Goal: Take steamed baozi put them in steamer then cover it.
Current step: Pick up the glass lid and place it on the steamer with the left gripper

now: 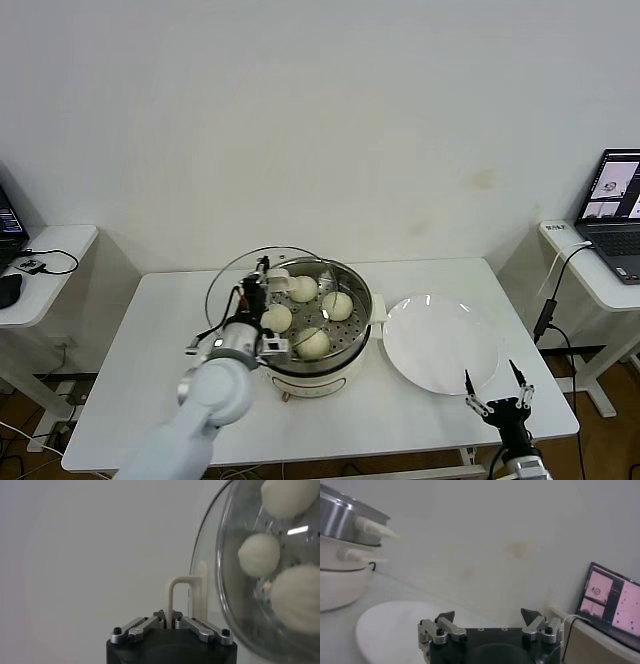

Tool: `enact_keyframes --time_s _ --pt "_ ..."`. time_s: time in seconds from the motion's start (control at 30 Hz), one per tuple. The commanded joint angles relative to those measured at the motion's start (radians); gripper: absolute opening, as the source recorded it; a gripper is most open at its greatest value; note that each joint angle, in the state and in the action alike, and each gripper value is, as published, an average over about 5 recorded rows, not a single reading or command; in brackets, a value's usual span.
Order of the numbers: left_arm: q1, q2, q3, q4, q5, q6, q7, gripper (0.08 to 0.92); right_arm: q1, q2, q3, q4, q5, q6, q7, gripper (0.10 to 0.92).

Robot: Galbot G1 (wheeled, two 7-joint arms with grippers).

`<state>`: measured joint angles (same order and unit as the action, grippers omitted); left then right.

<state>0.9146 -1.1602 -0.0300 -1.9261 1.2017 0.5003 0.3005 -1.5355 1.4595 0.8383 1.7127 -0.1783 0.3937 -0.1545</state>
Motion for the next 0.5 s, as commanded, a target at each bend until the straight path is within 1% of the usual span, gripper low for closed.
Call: enact_keyframes --time_s 0.03,0.5 --pt "-0.068 -0.133 0.101 0.069 0.166 0.011 0.068 0.144 0.003 0.02 -0.005 -0.004 -0.033 0.002 0.003 0.823" --pt "-0.062 -0.159 0.112 0.12 0.194 -0.008 0.063 0.144 -0.007 0.018 -0.004 -0.01 -0.031 0.011 0.003 0.823"
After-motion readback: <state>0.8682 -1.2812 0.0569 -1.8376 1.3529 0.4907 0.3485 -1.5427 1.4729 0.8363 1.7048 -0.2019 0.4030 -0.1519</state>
